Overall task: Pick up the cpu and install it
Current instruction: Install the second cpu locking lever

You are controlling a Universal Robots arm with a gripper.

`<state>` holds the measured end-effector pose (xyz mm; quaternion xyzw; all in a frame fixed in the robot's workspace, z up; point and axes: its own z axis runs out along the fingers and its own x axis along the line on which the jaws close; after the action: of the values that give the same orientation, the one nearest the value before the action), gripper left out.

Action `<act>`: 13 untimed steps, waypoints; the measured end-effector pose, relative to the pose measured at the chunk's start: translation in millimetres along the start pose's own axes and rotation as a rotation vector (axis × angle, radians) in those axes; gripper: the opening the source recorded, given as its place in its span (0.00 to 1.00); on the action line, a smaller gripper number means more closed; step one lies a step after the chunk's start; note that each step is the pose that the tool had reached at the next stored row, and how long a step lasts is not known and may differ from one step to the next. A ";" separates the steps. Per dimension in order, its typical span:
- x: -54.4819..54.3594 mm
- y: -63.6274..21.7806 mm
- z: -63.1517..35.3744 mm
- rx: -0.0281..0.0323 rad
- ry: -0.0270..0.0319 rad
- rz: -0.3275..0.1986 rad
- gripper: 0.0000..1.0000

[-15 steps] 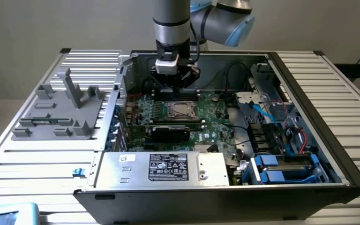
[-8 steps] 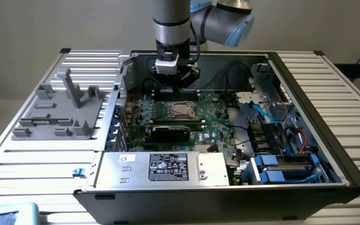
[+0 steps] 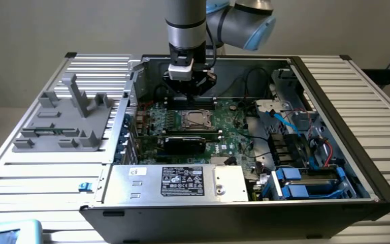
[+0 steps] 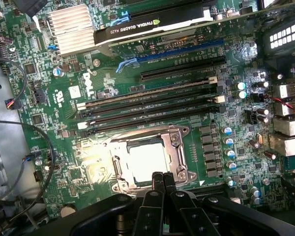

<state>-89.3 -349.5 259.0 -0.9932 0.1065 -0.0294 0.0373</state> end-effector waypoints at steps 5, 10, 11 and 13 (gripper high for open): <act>-6.3 1.3 -0.4 0.0002 -0.0024 -0.010 0.11; -7.5 1.6 -0.5 0.0016 -0.0080 -0.079 0.11; -7.7 2.0 -0.6 0.0014 -0.0082 -0.079 0.11; -7.7 4.0 -0.7 0.0012 -0.0084 -0.078 0.11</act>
<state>-97.6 -351.8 259.0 -0.9967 0.0675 -0.0267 0.0372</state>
